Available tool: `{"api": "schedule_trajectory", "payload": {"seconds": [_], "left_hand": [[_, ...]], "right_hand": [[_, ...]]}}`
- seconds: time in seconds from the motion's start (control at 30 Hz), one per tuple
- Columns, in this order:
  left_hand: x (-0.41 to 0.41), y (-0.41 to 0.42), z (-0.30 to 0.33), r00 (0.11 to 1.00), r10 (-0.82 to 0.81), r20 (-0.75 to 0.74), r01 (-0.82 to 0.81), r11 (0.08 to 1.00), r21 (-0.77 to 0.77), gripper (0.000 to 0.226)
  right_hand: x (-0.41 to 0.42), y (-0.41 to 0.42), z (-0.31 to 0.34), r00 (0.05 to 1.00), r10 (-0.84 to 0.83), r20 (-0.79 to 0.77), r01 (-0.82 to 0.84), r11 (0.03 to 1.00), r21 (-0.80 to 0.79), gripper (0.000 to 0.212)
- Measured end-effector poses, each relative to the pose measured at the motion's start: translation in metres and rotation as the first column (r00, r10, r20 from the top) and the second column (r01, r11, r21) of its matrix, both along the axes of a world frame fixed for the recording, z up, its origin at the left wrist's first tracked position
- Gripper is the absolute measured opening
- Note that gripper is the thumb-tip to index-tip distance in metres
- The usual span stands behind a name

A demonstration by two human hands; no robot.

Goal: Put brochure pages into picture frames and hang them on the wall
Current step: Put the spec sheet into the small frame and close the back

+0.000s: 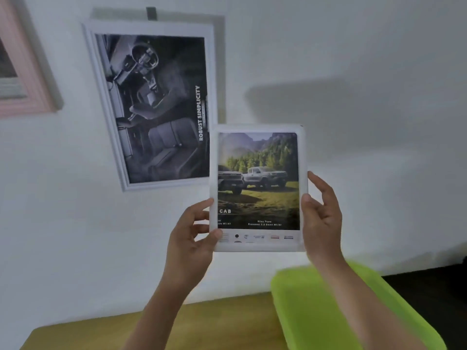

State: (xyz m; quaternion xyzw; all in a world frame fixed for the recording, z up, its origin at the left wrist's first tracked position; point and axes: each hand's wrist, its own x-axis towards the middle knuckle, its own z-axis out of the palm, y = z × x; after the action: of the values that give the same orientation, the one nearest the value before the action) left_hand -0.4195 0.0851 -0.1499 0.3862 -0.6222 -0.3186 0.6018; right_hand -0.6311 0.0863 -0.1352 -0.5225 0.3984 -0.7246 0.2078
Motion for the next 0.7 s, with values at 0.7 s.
{"api": "schedule_trajectory", "payload": {"seconds": [0.7], "left_hand": [[-0.121, -0.137, 0.240, 0.991, 0.117, 0.072, -0.076, 0.907, -0.415, 0.053]], "right_hand": [[-0.119, -0.156, 0.245, 0.998, 0.056, -0.019, -0.059, 0.907, -0.418, 0.032]]}}
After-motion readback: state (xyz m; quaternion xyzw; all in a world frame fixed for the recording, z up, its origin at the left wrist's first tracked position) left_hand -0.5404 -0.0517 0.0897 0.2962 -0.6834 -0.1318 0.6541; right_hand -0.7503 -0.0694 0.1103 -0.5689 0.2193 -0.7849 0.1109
